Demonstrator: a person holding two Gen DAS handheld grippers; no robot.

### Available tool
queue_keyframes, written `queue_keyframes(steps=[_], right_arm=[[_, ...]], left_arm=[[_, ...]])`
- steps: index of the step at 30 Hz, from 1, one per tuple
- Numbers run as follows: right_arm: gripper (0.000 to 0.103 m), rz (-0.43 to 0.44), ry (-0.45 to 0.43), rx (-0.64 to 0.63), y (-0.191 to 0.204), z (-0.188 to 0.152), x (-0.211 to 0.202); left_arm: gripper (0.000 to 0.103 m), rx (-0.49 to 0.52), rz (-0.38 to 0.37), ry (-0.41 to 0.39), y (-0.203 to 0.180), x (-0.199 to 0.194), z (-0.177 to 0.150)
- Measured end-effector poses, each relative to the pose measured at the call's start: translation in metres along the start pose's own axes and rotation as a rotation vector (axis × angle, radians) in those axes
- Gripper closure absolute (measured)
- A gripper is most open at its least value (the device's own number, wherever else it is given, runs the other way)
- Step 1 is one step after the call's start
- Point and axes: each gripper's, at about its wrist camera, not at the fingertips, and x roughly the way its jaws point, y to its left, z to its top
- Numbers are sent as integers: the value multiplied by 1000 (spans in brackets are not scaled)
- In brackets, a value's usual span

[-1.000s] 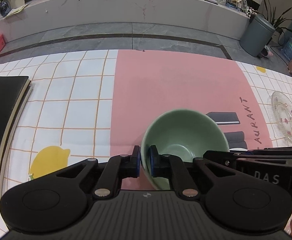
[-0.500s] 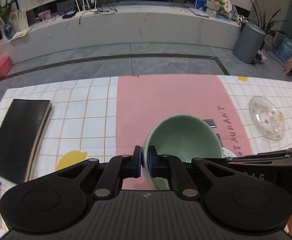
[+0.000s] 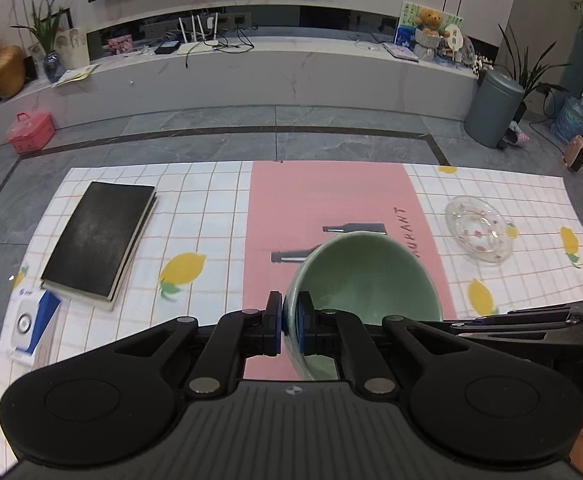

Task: Organize plates and bowls
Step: 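Lift the green bowl and lower it into the stacked steel bowls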

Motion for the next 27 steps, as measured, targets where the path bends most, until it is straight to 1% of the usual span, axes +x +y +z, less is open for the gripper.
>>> queue_keyframes(steps=[6,12,20,27], right_arm=[[95,24,17,-25,8,-30,-30],[95,41,70,-29,8,-58,-42],[95,39,155,-32,6,-87,-33],[95,8,217,-57,3,-99,-17]], left_arm=[[95,-43,-8,-4,-3,-32,-22],[95,-72,-14,25,-6,-44,-49],[95,-101,-6,103,-6,-44,-82],[95,-149,-37,192,3,-29,-107]])
